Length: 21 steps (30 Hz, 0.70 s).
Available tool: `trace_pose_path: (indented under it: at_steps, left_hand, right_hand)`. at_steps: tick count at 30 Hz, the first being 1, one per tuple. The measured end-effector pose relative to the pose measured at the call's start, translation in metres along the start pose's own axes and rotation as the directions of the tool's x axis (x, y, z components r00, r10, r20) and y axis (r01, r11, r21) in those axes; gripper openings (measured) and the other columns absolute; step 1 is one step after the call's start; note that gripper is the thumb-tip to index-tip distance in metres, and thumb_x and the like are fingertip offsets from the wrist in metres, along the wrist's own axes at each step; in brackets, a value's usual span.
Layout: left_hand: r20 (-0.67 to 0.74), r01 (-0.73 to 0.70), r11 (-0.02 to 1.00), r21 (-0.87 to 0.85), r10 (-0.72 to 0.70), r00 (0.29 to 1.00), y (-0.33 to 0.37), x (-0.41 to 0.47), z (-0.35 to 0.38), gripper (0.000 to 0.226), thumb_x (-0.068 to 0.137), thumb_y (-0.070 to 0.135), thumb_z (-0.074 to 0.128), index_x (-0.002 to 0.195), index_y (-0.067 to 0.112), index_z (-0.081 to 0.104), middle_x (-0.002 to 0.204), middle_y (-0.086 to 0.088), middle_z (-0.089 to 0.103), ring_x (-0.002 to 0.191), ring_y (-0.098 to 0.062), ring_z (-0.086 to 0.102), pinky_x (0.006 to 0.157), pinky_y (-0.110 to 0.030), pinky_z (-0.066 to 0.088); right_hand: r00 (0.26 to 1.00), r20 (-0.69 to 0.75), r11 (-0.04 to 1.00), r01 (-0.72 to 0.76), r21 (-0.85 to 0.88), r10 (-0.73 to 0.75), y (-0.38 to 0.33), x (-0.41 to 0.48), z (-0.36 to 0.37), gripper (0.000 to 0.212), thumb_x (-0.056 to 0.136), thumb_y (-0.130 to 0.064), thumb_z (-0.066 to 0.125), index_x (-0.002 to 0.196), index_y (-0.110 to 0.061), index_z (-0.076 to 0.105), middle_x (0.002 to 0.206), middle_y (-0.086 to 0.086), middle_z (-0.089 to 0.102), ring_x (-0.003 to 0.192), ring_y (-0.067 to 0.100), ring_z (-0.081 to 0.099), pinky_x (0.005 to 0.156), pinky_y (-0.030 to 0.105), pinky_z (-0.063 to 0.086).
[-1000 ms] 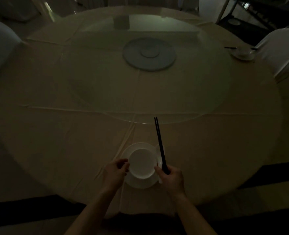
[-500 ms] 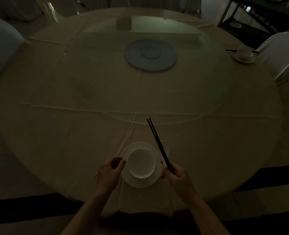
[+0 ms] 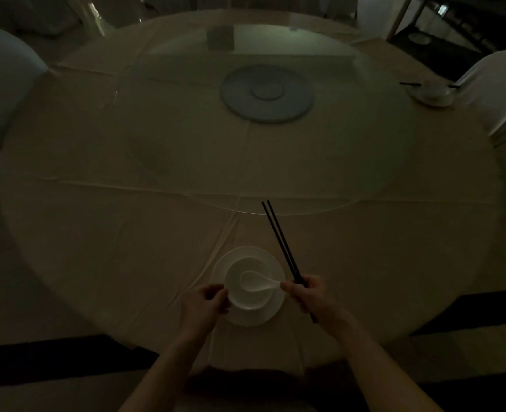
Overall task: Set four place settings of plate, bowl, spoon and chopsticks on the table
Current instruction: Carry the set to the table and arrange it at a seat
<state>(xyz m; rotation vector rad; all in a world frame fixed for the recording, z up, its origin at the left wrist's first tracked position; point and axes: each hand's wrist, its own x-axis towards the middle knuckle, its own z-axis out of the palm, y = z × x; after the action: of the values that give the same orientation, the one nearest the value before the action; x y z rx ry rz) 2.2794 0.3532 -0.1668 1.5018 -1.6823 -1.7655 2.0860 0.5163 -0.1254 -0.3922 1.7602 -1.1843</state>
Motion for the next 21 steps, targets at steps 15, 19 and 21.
trace_pose_path:
  at_steps: [15,19,21]
  left_hand:
    - [0.003,-0.025,1.0,-0.01,0.025,1.0,-0.005,0.004,-0.003,0.009,0.086,0.013,0.071,0.092,0.014,0.077,0.068,-0.005,0.076,0.063,-0.021,0.073,0.058,-0.032,0.059]
    - [0.001,-0.015,0.999,-0.029,0.015,1.0,0.001,0.0,-0.002,0.009,0.087,0.013,0.071,0.093,0.013,0.077,0.068,-0.005,0.076,0.062,-0.02,0.073,0.056,-0.027,0.058]
    - [-0.016,-0.017,1.0,-0.017,0.017,1.0,0.006,-0.005,-0.001,0.007,0.088,0.015,0.07,0.087,0.013,0.077,0.064,-0.003,0.074,0.059,-0.017,0.071,0.053,-0.024,0.056]
  right_hand:
    - [0.994,0.04,0.994,-0.105,-0.009,0.105,0.001,0.017,0.01,0.023,0.083,-0.027,0.077,0.075,-0.008,0.067,0.054,-0.005,0.053,0.044,0.007,0.04,0.041,0.021,0.031]
    - [0.995,0.027,0.995,-0.095,-0.024,0.096,0.0,0.017,0.009,0.028,0.082,-0.036,0.078,0.071,-0.013,0.069,0.055,-0.005,0.059,0.044,0.008,0.042,0.042,0.022,0.032]
    - [0.994,0.007,0.993,-0.11,-0.036,0.111,0.001,0.016,0.007,0.036,0.079,-0.047,0.076,0.074,-0.012,0.07,0.055,-0.004,0.061,0.042,0.007,0.042,0.041,0.022,0.033]
